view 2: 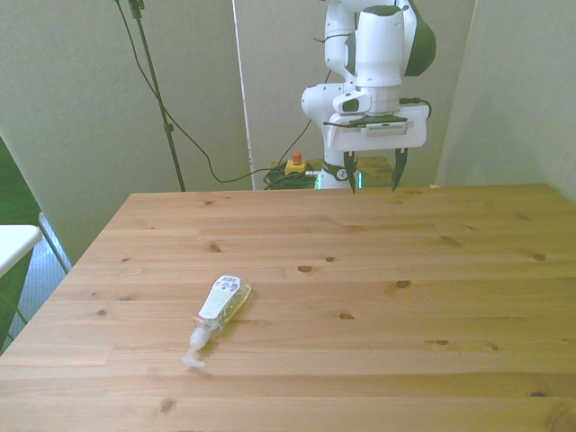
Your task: Stand the sanitizer
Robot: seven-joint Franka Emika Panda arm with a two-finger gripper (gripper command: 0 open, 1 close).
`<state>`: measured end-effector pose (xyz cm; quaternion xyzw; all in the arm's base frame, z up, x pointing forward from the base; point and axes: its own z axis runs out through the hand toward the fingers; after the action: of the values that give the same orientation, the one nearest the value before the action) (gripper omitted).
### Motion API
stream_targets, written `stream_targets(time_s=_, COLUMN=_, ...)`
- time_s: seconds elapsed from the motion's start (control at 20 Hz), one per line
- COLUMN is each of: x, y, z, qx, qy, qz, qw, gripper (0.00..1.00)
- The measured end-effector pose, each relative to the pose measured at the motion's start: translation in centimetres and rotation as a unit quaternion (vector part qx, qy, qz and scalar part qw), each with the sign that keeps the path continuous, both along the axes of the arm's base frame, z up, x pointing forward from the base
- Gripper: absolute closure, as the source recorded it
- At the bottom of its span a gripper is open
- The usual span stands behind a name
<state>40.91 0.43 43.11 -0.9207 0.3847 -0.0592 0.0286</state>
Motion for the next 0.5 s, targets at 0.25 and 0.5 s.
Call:
stream_targets(time_s=0.25, x=0.4, y=-0.5, z=0.2, qx=-0.005, qy=-0.003, qz=-0.018, qw=0.9998, gripper=0.00)
stream_targets(time_s=0.5, x=2.9, y=-5.5, z=0.7, qx=-0.022, qy=-0.014, qz=-0.068, qw=0.9974, gripper=0.00)
